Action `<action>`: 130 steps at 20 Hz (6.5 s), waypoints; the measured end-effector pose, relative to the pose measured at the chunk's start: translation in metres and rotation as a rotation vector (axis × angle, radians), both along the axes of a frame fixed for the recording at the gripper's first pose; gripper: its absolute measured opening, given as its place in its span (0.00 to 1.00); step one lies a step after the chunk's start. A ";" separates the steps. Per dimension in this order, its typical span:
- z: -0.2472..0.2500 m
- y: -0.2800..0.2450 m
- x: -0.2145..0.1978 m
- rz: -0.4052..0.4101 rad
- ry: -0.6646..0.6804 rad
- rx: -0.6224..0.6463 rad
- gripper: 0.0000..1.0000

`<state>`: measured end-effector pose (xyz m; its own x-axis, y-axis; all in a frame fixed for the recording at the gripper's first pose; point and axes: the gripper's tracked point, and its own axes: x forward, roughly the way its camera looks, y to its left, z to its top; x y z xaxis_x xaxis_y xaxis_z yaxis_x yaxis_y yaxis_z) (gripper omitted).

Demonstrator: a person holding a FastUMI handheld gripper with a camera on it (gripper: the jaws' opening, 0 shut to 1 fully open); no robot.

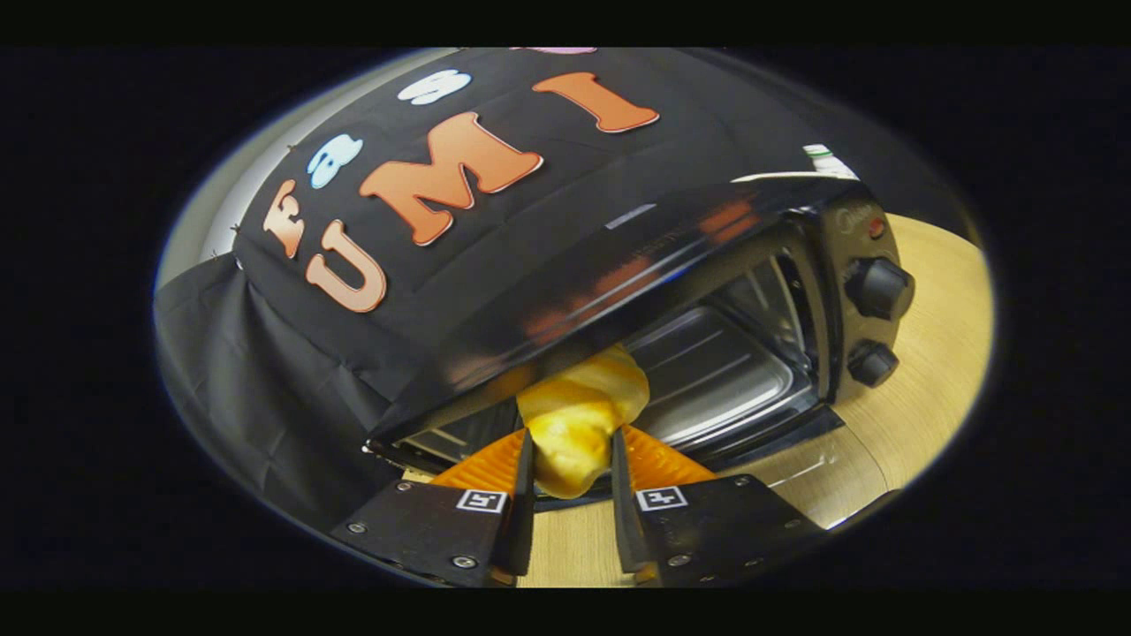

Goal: Open the toaster oven, put the food inside, and close the toaster oven door.

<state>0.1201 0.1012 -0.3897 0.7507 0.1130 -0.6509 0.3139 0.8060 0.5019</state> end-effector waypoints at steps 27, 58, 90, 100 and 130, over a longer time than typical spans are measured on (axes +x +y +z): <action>0.039 -0.026 -0.132 0.174 -0.007 -0.266 0.89; -0.024 -0.013 -0.220 0.342 0.277 -0.259 0.92; 0.016 -0.015 -0.063 0.244 0.064 -0.462 0.92; 0.020 -0.031 -0.021 0.175 0.045 -0.515 0.93; 0.243 -0.043 -0.146 0.164 -0.549 -0.530 0.92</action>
